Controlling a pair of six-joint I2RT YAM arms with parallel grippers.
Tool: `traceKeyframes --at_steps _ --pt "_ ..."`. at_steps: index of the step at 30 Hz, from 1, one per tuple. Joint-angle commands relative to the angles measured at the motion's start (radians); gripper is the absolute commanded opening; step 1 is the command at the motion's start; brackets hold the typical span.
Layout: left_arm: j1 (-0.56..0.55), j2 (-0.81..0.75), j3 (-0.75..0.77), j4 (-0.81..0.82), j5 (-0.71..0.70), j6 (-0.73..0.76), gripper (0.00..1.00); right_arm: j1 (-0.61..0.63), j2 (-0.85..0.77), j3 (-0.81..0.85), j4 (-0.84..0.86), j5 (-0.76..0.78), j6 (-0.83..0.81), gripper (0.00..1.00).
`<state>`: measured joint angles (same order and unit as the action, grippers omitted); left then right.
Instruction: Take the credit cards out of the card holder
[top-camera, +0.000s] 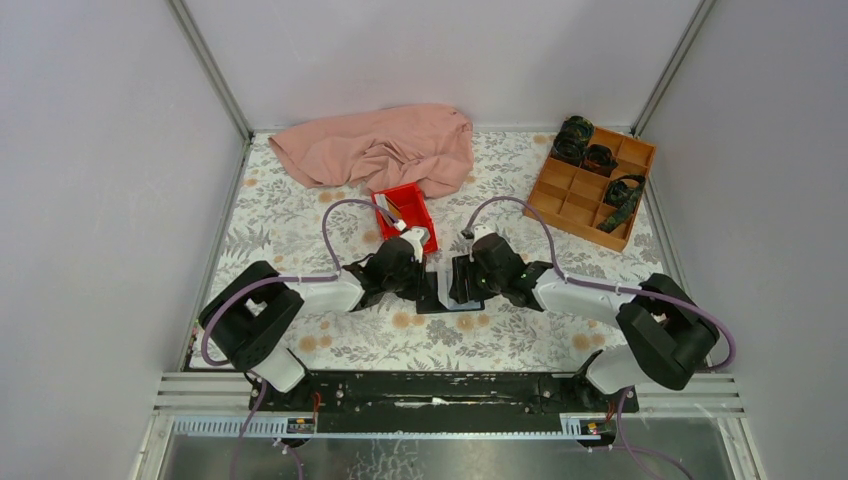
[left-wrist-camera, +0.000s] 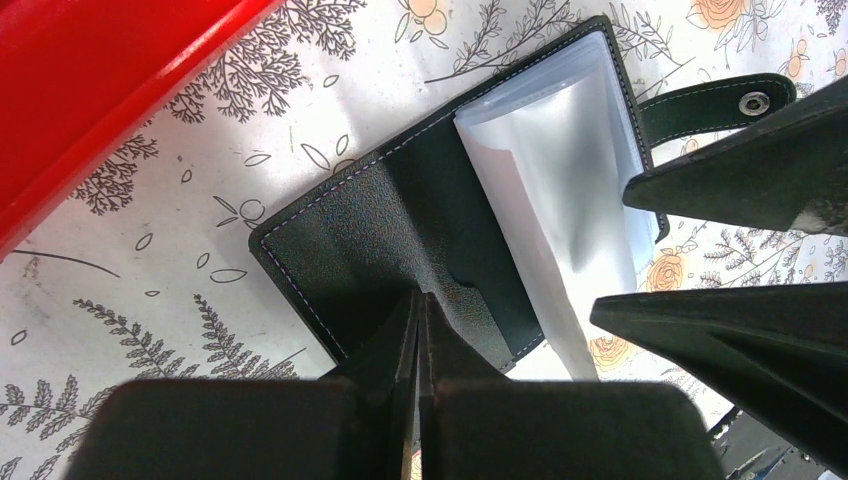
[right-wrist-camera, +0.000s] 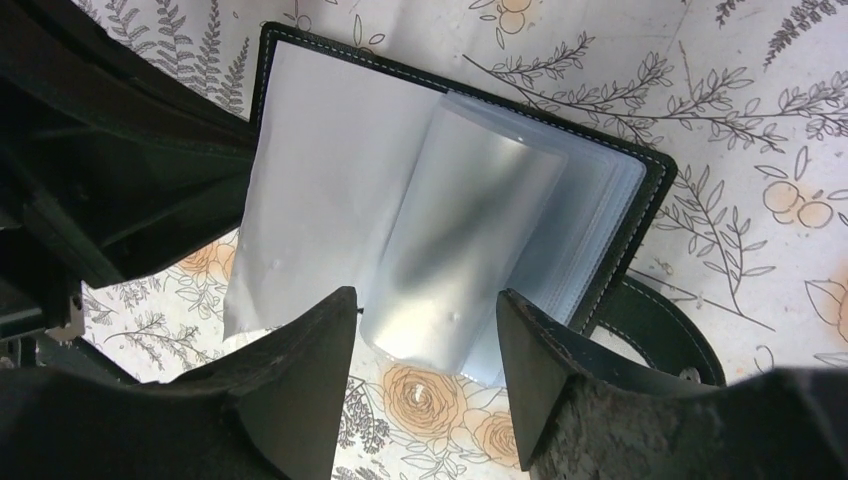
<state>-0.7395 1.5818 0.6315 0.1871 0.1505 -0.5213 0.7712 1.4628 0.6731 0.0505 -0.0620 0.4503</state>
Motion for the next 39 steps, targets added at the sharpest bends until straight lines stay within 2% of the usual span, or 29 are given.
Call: traceKeyframes --at_steps 1,23,32,39 --pt "-0.001 0.017 -0.004 -0.017 0.010 0.013 0.00 -0.011 -0.070 -0.007 -0.023 0.026 -0.006 0.62" --pt "-0.002 0.003 -0.012 -0.010 0.002 0.012 0.00 -0.039 -0.051 -0.050 -0.047 0.070 0.005 0.67" --pt "-0.002 0.010 -0.010 -0.009 0.007 0.012 0.00 -0.040 -0.024 -0.052 0.001 -0.009 0.021 0.65" --pt "-0.002 0.014 -0.007 -0.009 0.007 0.012 0.00 -0.039 -0.109 -0.039 -0.036 -0.001 0.010 0.63"
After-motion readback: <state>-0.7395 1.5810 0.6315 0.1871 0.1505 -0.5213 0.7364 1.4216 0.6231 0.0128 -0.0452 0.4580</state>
